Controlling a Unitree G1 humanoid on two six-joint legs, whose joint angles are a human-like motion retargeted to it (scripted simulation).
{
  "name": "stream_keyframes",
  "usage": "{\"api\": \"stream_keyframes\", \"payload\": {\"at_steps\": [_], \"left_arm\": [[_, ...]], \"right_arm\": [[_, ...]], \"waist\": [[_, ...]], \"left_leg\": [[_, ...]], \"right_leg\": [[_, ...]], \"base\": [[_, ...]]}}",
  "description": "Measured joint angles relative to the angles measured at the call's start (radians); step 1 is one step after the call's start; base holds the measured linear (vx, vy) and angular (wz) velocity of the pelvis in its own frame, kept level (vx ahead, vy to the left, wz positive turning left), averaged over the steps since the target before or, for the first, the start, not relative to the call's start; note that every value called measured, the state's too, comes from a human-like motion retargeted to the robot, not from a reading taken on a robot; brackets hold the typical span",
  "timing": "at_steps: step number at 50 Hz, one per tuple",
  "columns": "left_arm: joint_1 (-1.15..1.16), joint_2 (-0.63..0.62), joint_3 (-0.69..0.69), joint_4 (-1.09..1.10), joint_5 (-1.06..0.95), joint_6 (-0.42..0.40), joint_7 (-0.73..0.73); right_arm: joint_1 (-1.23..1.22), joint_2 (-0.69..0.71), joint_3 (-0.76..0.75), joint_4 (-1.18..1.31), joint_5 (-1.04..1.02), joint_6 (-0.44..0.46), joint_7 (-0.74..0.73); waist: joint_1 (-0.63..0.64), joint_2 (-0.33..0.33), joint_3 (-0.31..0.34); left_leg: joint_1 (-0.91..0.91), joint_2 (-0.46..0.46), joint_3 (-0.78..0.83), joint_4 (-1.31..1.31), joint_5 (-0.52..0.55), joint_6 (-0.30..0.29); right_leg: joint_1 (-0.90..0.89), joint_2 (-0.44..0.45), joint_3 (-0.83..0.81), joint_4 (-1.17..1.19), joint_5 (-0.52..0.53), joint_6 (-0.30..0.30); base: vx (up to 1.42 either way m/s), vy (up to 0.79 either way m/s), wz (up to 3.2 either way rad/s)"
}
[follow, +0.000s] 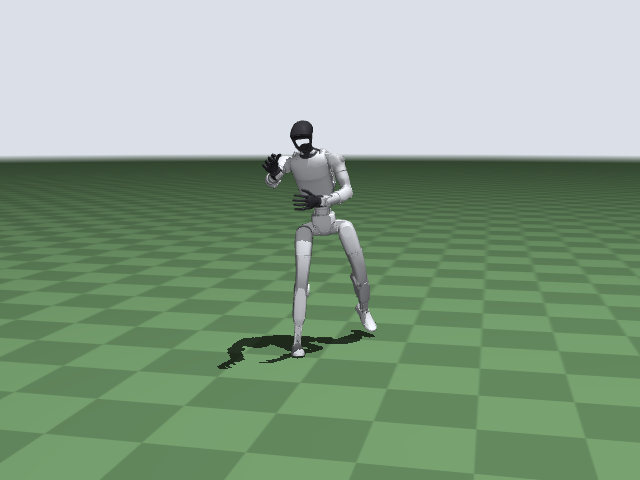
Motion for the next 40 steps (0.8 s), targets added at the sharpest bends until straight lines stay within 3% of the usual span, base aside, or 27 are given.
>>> {"api": "stream_keyframes", "payload": {"at_steps": [3,5,7,9,11,15,20,23,27,30,33,37,40], "left_arm": [[0.230,-0.008,-0.072,-0.096,-0.123,-0.023,-0.091],[0.357,0.053,-0.122,-0.152,-0.145,-0.021,-0.140],[0.452,0.164,-0.131,-0.178,-0.047,-0.037,-0.148],[0.564,0.252,-0.092,-0.179,0.016,-0.029,-0.155],[0.685,0.314,-0.003,-0.162,0.042,-0.028,-0.157],[0.813,0.317,0.201,-0.100,-0.081,-0.031,-0.141],[0.713,0.266,0.305,-0.018,0.009,-0.006,-0.064],[0.584,0.215,0.274,-0.004,0.067,0.021,-0.053],[0.411,0.134,0.174,-0.052,0.009,0.006,-0.030],[0.277,0.094,0.092,-0.085,-0.034,-0.007,-0.001],[0.160,0.088,0.039,-0.070,-0.004,0.006,-0.004],[0.132,0.112,0.049,-0.061,0.018,0.027,-0.047],[0.243,0.130,0.113,-0.132,-0.065,0.022,-0.062]], "right_arm": [[-0.173,-0.087,0.215,0.388,0.000,0.038,0.215],[-0.189,-0.251,0.431,0.352,-0.069,0.023,0.352],[-0.149,-0.388,0.469,0.245,-0.121,-0.018,0.273],[-0.013,-0.519,0.395,0.062,-0.075,-0.053,0.217],[0.225,-0.574,0.162,-0.113,0.005,-0.102,0.160],[0.679,-0.458,-0.294,-0.326,0.156,-0.178,0.147],[1.044,-0.133,-0.514,-0.319,0.158,-0.160,0.110],[1.196,0.034,-0.512,-0.293,0.186,-0.166,0.173],[1.284,0.094,-0.382,-0.323,0.107,-0.172,0.304],[1.259,0.065,-0.275,-0.352,0.034,-0.161,0.338],[1.207,0.048,-0.262,-0.386,0.040,-0.160,0.308],[1.149,0.055,-0.313,-0.504,0.015,-0.173,0.250],[1.141,0.081,-0.324,-0.646,-0.007,-0.180,0.245]], "waist": [[0.114,0.016,0.014],[0.187,0.033,0.021],[0.226,0.046,0.032],[0.245,0.060,0.029],[0.247,0.068,0.018],[0.237,0.081,0.040],[0.233,0.121,0.021],[0.241,0.165,0.011],[0.253,0.233,0.010],[0.255,0.261,0.017],[0.275,0.248,0.005],[0.251,0.208,-0.029],[0.200,0.182,-0.080]], "left_leg": [[-0.021,-0.009,-0.018,-0.001,-0.010,-0.020],[-0.040,-0.007,-0.023,-0.002,-0.027,-0.024],[-0.056,0.006,-0.017,-0.014,-0.052,-0.035],[-0.075,0.028,0.004,-0.036,-0.087,-0.037],[-0.089,0.050,0.034,-0.078,-0.129,-0.040],[-0.079,0.081,0.133,-0.204,-0.224,-0.046],[-0.088,0.091,0.188,-0.369,-0.305,-0.025],[-0.103,0.098,0.138,-0.416,-0.308,-0.008],[-0.117,0.103,0.114,-0.436,-0.306,-0.024],[-0.137,0.091,0.109,-0.400,-0.328,-0.021],[-0.135,0.061,0.150,-0.366,-0.351,-0.005],[-0.087,0.060,0.234,-0.315,-0.350,-0.005],[-0.028,0.111,0.309,-0.254,-0.304,0.009]], "right_leg": [[0.020,-0.035,-0.043,-0.041,0.020,0.034],[0.031,-0.057,-0.087,-0.063,0.032,0.054],[0.041,-0.075,-0.144,-0.072,0.035,0.069],[0.044,-0.088,-0.209,-0.077,0.037,0.076],[0.038,-0.098,-0.274,-0.074,0.034,0.087],[0.020,-0.112,-0.383,-0.046,0.026,0.101],[-0.040,-0.143,-0.483,0.063,0.004,0.127],[-0.083,-0.168,-0.511,0.170,0.027,0.145],[-0.138,-0.236,-0.593,0.295,-0.012,0.178],[-0.121,-0.294,-0.736,0.230,-0.117,0.140],[-0.112,-0.317,-0.850,0.162,-0.066,0.068],[-0.146,-0.296,-0.728,0.167,-0.012,0.021],[-0.208,-0.242,-0.610,0.281,-0.080,-0.015]], "base": [[-0.12,0.01,0.75],[-0.14,0.03,1.15],[-0.16,0.04,1.48],[-0.16,0.06,1.69],[-0.17,0.10,1.70],[-0.20,0.16,1.45],[-0.17,0.22,1.22],[-0.08,0.21,0.82],[-0.01,0.15,0.41],[0.03,0.05,0.02],[0.09,-0.02,-0.65],[0.27,-0.14,-1.15],[0.47,-0.31,-1.91]]}}
